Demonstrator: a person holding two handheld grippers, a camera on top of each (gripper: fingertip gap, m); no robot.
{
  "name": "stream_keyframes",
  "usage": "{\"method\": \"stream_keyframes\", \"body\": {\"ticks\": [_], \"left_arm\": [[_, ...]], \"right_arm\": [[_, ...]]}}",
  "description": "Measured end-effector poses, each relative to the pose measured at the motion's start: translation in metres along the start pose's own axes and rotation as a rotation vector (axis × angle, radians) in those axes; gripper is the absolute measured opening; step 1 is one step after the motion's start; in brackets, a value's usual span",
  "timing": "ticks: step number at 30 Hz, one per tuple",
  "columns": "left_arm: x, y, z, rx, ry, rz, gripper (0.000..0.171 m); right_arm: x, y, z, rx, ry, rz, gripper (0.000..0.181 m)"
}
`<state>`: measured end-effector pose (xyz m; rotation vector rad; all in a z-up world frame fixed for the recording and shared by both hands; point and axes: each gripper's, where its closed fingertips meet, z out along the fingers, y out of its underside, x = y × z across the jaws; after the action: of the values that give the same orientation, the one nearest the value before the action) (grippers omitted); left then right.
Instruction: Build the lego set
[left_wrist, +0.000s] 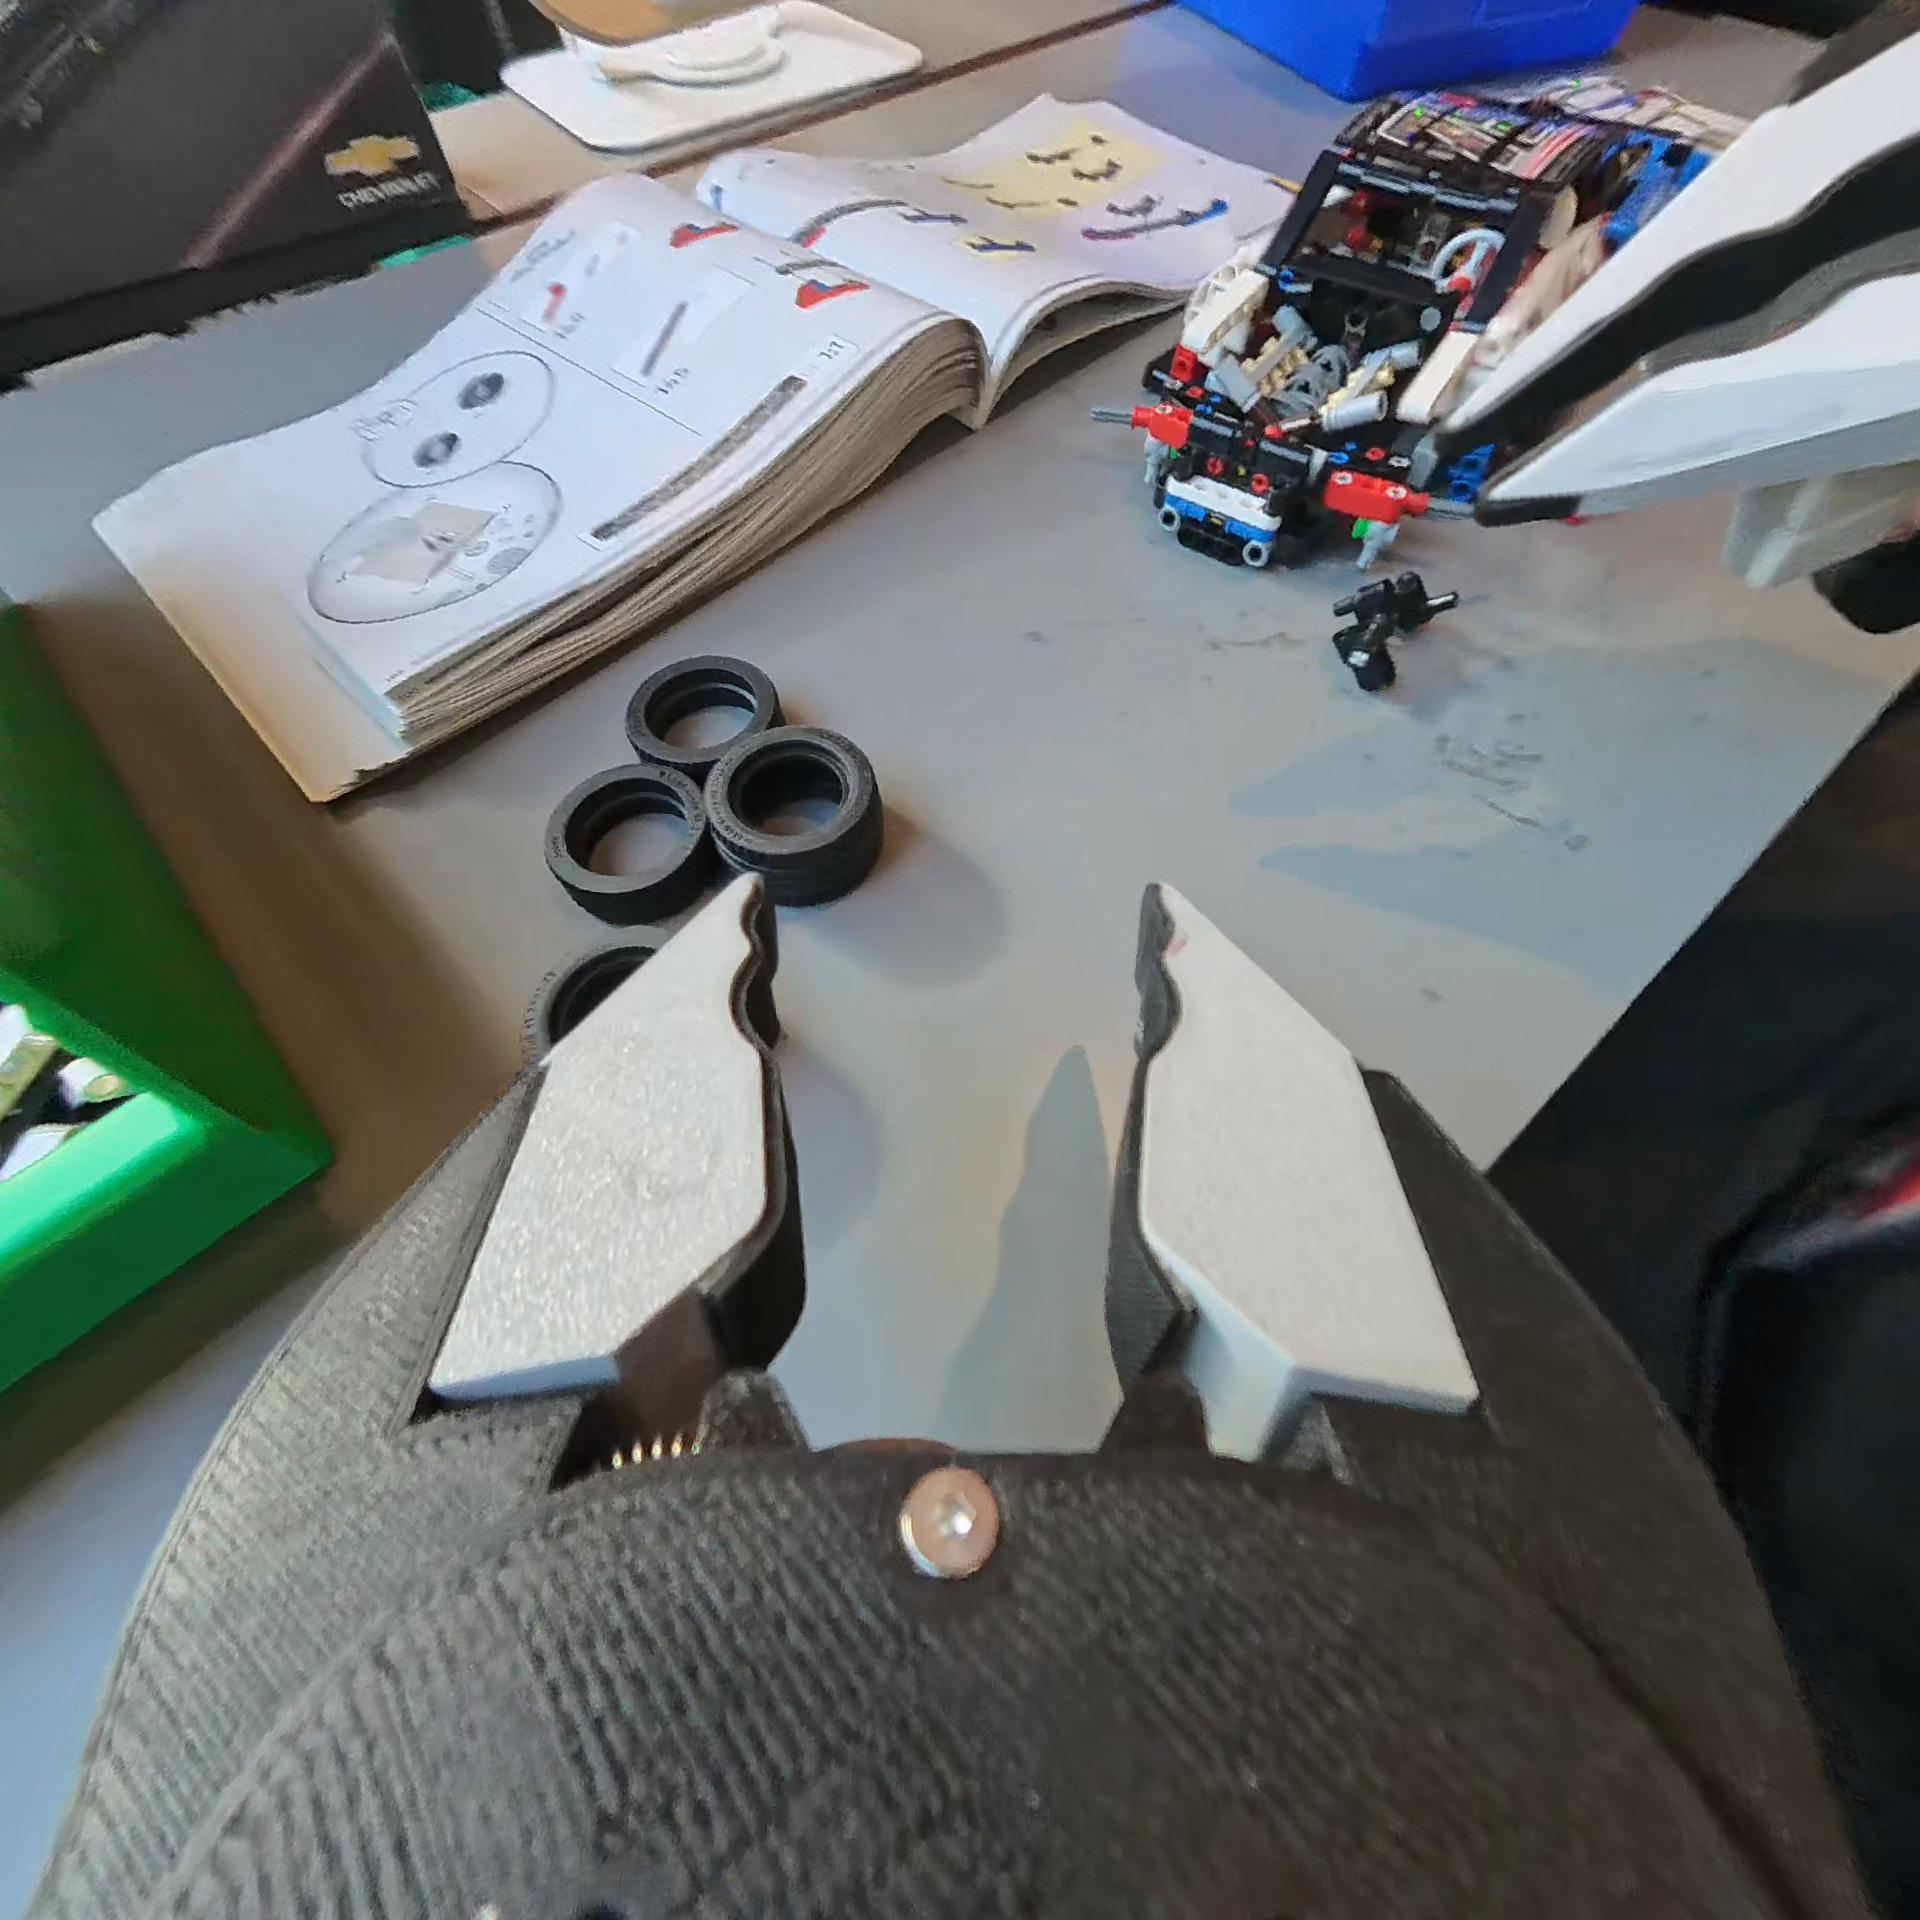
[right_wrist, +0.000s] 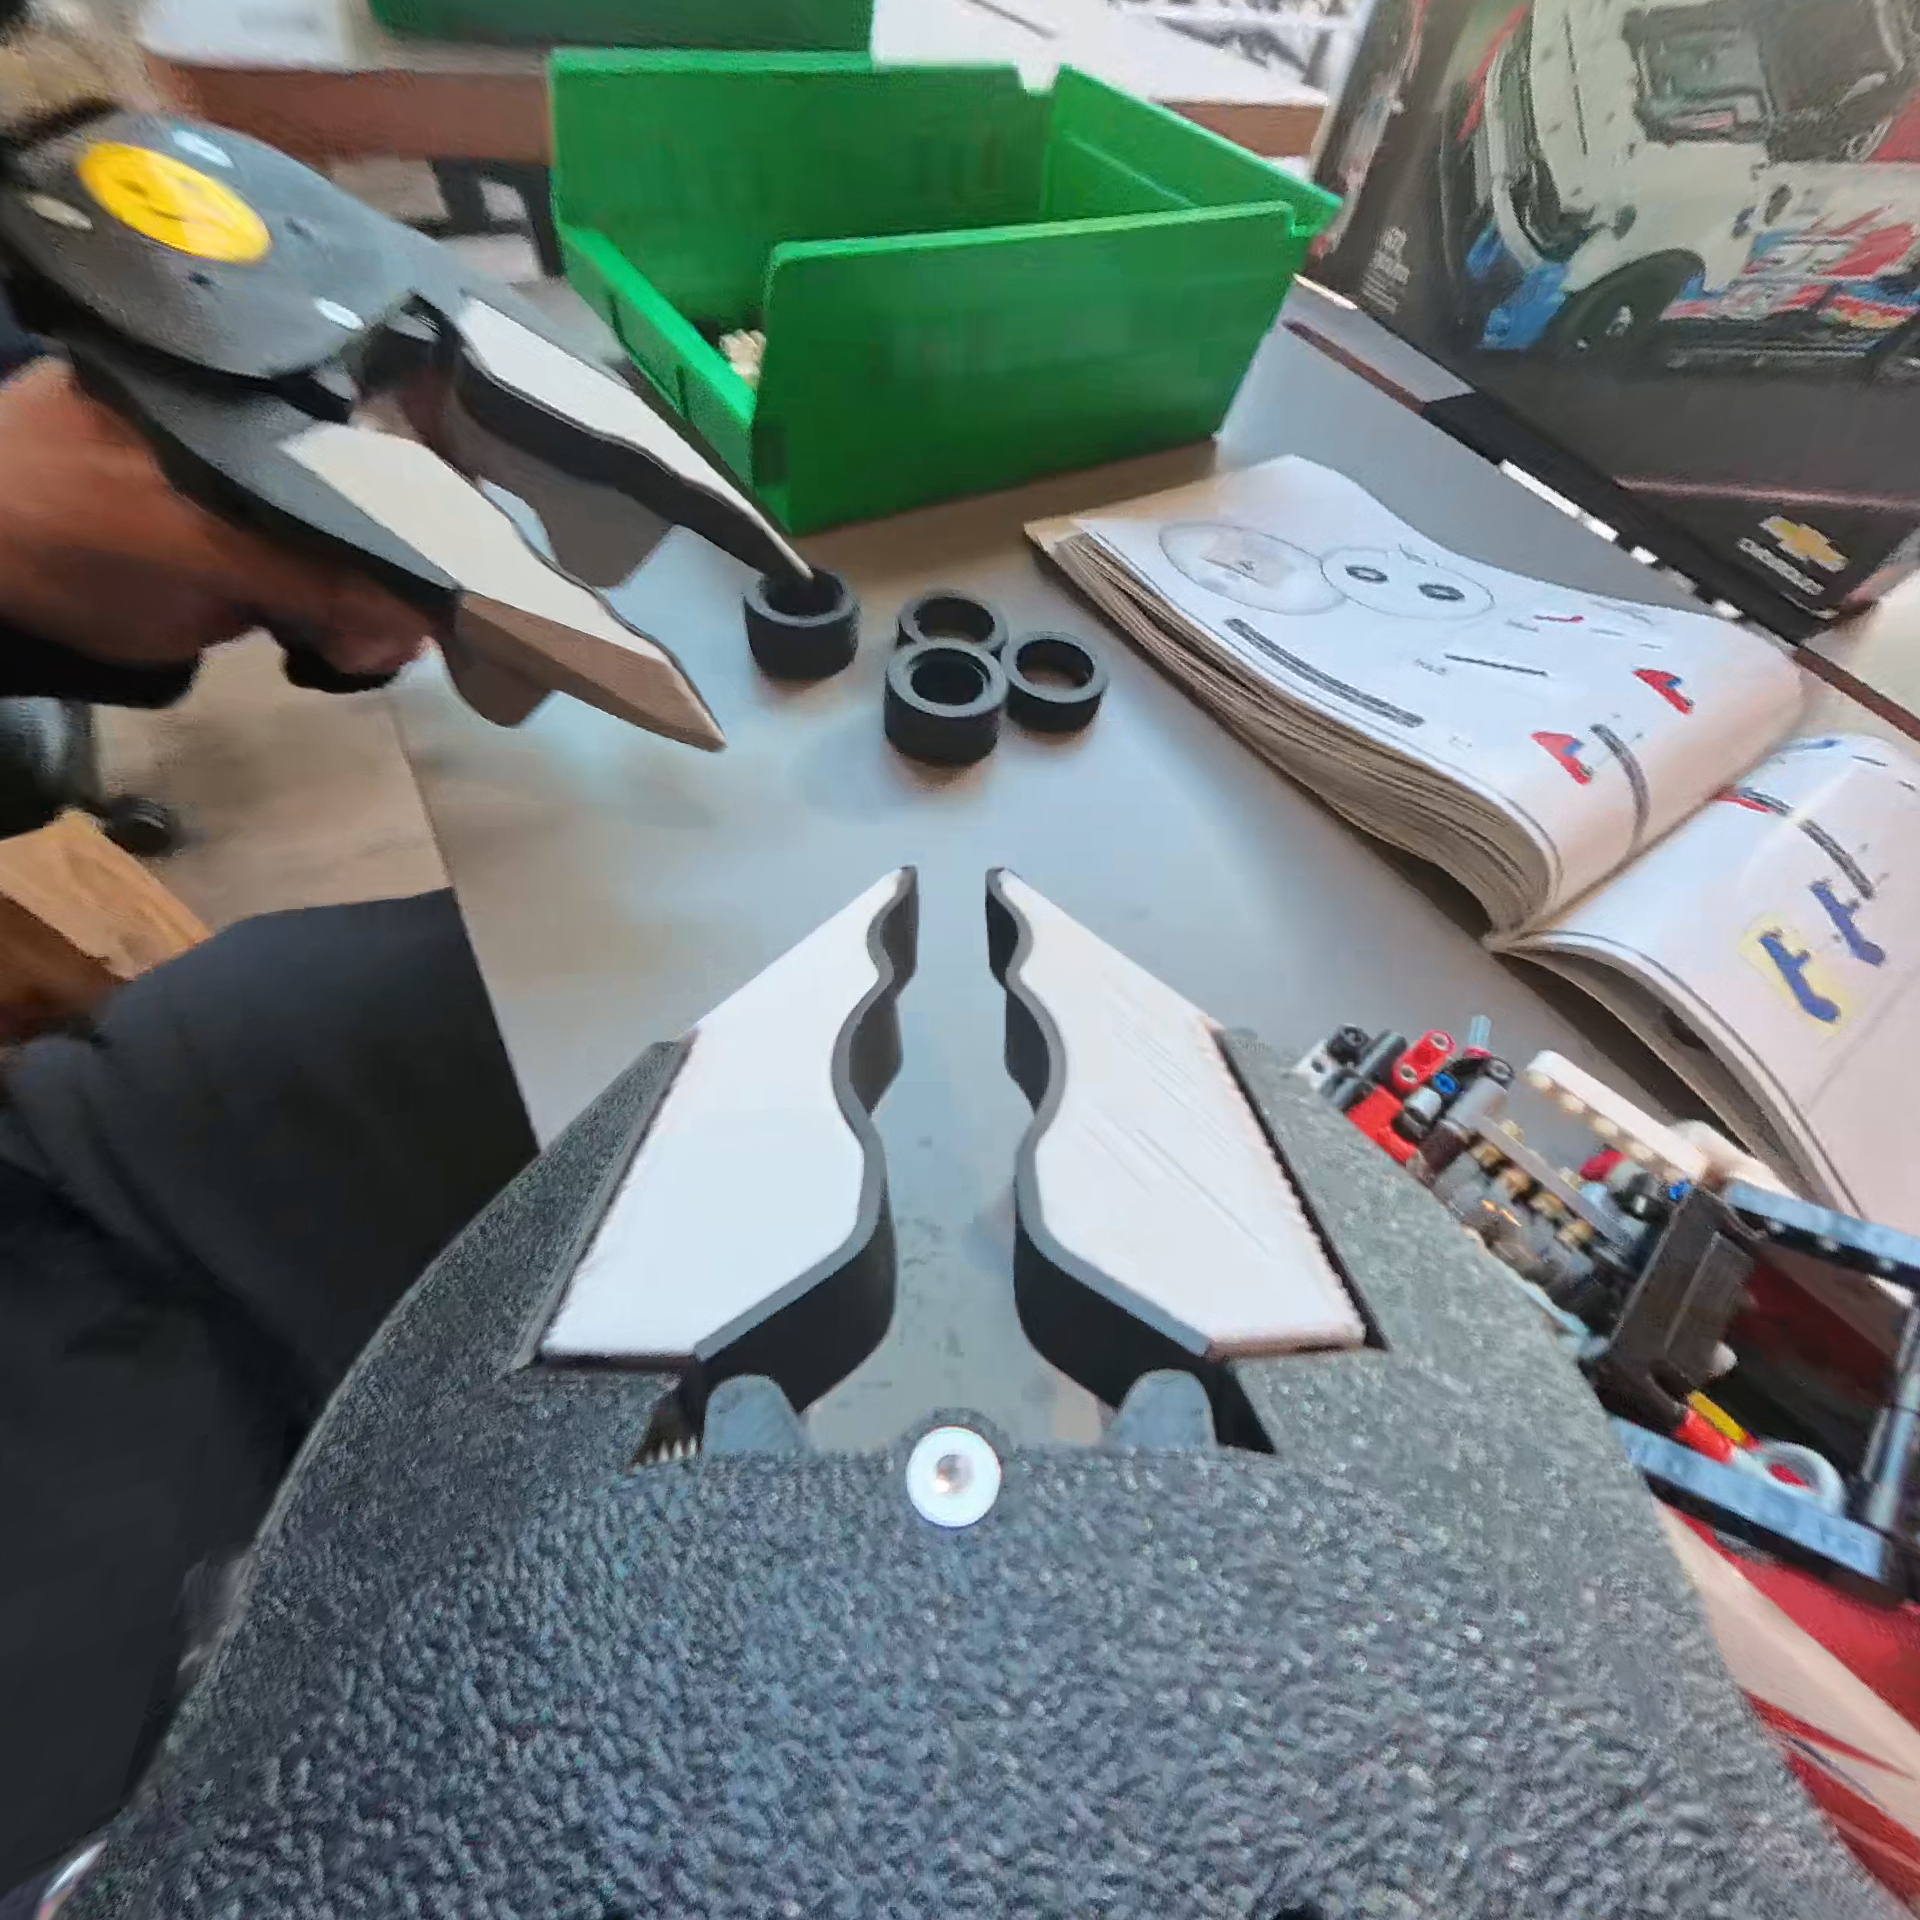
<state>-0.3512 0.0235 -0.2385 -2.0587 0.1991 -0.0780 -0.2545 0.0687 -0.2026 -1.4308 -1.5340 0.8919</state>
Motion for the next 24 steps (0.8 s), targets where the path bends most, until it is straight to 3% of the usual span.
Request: {"method": "stream_keyframes", "body": {"ticks": [6,11,13,17,19,22,24], "left_arm": [[0.009,0.002,-0.014,0.007,0.022,0.033,0.067],[0.003,0.019,-0.031,0.053,0.013,0.020,0.066],[-0.001,0.016,-0.038,0.079,0.035,0.012,0.066],[-0.017,0.004,-0.059,0.145,0.059,0.063,0.065],[-0.018,0.010,-0.062,0.129,0.119,0.089,0.064],[-0.015,0.014,-0.058,0.120,0.224,0.119,0.064],[-0.011,0.012,-0.055,0.126,0.293,0.162,0.064]], "right_arm": [[-0.013,0.007,-0.025,0.002,-0.076,0.027,0.019],[0.005,0.041,-0.069,-0.012,-0.150,0.098,0.025],[0.001,0.052,-0.078,-0.025,-0.247,0.138,0.025],[0.001,0.032,-0.073,0.065,-0.265,0.067,0.030],[0.025,0.020,-0.071,0.046,-0.166,-0.062,0.030],[0.087,0.023,-0.077,-0.162,-0.052,-0.225,0.050],[0.124,0.029,-0.082,-0.312,-0.055,-0.225,0.055]]}}
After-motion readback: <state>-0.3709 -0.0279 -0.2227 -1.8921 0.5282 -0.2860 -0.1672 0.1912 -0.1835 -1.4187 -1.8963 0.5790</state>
